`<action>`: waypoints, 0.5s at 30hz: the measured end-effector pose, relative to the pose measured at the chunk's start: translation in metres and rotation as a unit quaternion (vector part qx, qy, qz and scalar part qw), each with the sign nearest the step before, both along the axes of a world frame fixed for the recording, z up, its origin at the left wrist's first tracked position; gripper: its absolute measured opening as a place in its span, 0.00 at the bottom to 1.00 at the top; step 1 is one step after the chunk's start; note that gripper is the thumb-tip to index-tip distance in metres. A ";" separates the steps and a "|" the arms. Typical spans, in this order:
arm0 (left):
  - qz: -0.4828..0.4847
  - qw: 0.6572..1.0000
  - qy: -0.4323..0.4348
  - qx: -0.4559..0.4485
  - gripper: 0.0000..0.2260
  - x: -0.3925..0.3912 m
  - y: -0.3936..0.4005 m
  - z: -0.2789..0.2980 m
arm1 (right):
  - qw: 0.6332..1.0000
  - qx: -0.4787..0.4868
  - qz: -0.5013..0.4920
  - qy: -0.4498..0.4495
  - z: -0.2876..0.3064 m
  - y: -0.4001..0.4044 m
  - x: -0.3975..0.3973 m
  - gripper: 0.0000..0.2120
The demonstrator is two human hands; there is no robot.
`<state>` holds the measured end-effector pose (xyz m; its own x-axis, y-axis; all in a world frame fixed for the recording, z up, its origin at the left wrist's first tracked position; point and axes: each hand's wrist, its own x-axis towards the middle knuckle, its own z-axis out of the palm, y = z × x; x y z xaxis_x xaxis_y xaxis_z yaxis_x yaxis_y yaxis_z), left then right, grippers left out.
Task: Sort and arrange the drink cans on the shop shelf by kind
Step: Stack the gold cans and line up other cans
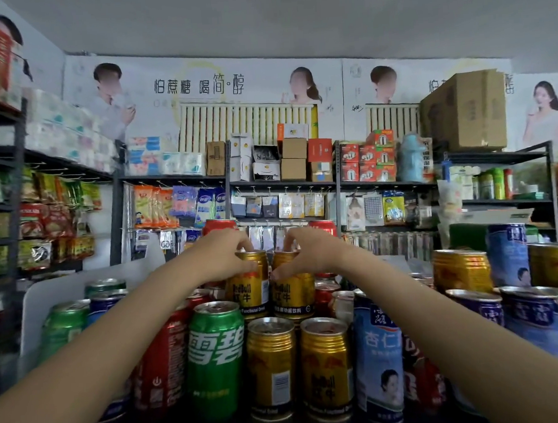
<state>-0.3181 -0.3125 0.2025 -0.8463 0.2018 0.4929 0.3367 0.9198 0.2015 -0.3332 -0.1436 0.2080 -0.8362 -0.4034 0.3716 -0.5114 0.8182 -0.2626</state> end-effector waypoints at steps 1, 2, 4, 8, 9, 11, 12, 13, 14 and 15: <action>0.002 1.000 -0.003 0.009 0.15 -0.001 -0.002 -0.002 | 1.000 -0.027 -0.008 -0.001 -0.001 0.000 -0.001 0.24; 0.003 1.000 -0.009 0.022 0.17 -0.002 -0.004 -0.003 | 0.999 -0.048 -0.015 -0.009 -0.001 0.001 -0.001 0.23; 0.005 0.998 -0.024 0.058 0.20 -0.005 -0.008 -0.006 | 0.997 -0.075 -0.013 -0.024 0.000 0.004 0.000 0.20; -0.005 0.982 -0.077 0.170 0.30 -0.008 -0.009 -0.008 | 0.971 -0.238 -0.013 -0.030 0.012 0.012 0.001 0.22; -0.010 0.978 -0.092 0.185 0.32 -0.009 -0.009 -0.008 | 0.961 -0.274 -0.023 -0.014 0.018 0.015 0.001 0.22; -0.015 0.974 -0.102 0.201 0.34 -0.010 -0.007 -0.010 | 0.956 -0.286 -0.056 0.036 0.026 0.020 -0.001 0.21; -0.015 0.973 -0.099 0.208 0.34 -0.010 -0.006 -0.010 | 0.960 -0.265 -0.074 0.060 0.029 0.022 -0.002 0.21; -0.015 0.972 -0.094 0.216 0.34 -0.010 -0.007 -0.011 | 0.965 -0.235 -0.090 0.074 0.029 0.024 -0.004 0.21; -0.015 0.970 -0.089 0.225 0.35 -0.010 -0.007 -0.011 | 0.970 -0.206 -0.102 0.075 0.028 0.025 -0.006 0.22; -0.013 0.969 -0.084 0.230 0.35 -0.010 -0.008 -0.011 | 0.975 -0.182 -0.113 0.066 0.024 0.026 -0.009 0.22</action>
<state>-0.3278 -0.3200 0.1913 -0.9199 0.0163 0.3917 0.2863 0.7106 0.6427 -0.3418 -0.1176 0.2325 -0.8241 -0.0353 0.5654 -0.3773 0.7787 -0.5013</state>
